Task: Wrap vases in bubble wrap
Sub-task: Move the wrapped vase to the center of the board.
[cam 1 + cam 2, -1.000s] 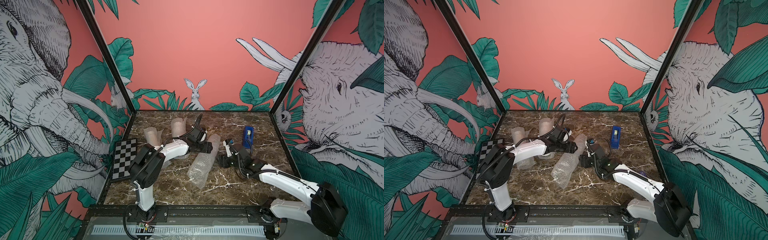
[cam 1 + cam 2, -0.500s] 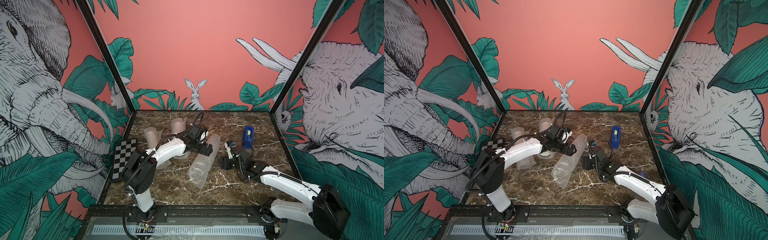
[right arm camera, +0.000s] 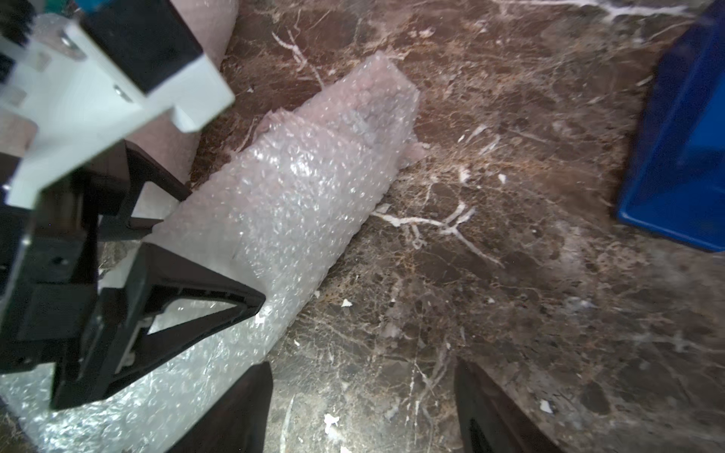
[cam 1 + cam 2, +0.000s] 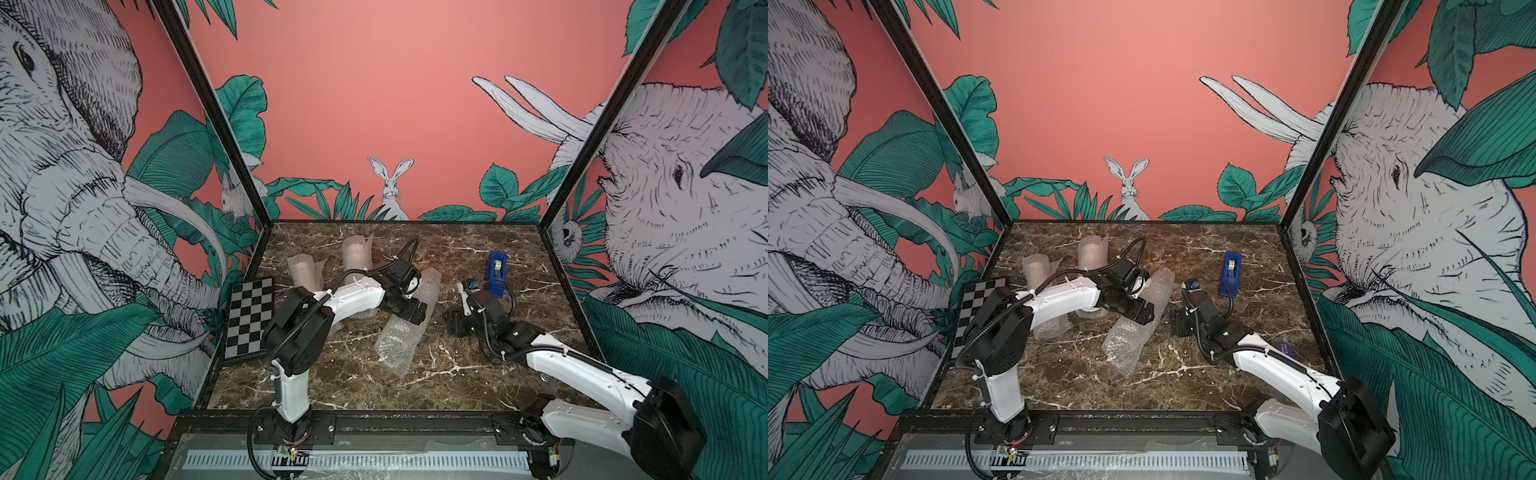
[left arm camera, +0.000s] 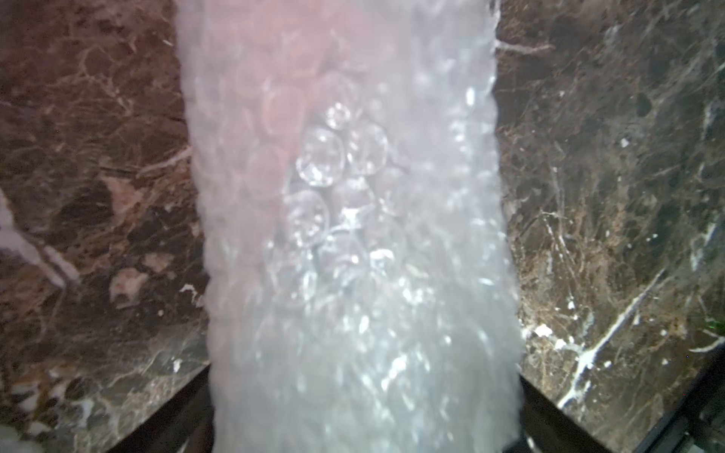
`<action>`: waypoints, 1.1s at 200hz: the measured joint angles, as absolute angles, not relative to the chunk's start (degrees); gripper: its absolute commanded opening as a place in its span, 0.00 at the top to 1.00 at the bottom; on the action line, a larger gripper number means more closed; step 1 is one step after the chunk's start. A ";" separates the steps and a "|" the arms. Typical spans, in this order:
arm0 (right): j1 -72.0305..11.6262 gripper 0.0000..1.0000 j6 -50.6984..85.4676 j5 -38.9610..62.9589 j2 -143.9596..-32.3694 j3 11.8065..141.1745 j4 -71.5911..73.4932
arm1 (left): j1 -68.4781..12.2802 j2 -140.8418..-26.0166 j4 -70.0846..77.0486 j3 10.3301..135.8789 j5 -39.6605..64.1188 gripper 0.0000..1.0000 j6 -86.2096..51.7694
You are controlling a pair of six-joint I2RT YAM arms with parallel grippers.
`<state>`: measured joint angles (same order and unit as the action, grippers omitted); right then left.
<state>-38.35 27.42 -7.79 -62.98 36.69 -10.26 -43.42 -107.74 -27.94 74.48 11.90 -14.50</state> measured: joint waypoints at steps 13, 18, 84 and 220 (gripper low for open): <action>-37.43 0.24 27.46 -9.06 -61.08 36.62 -11.07 | -43.42 -108.62 -28.47 75.46 10.76 0.16 -15.18; -37.04 0.23 27.46 -9.61 -60.29 36.53 -11.38 | -43.42 -108.86 -28.86 75.94 10.28 0.18 -15.35; -32.32 0.20 27.40 -13.17 -54.24 35.11 -16.62 | -40.84 -117.34 -31.70 89.21 2.24 0.26 -18.39; -23.57 0.01 22.26 -16.27 -46.96 32.86 -21.47 | -31.75 -128.79 -33.26 111.57 -0.89 0.01 -18.44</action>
<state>-23.57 22.26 -16.27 -46.96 32.86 -21.47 -31.75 -128.79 -33.26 111.57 -0.89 -18.44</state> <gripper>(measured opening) 0.992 0.992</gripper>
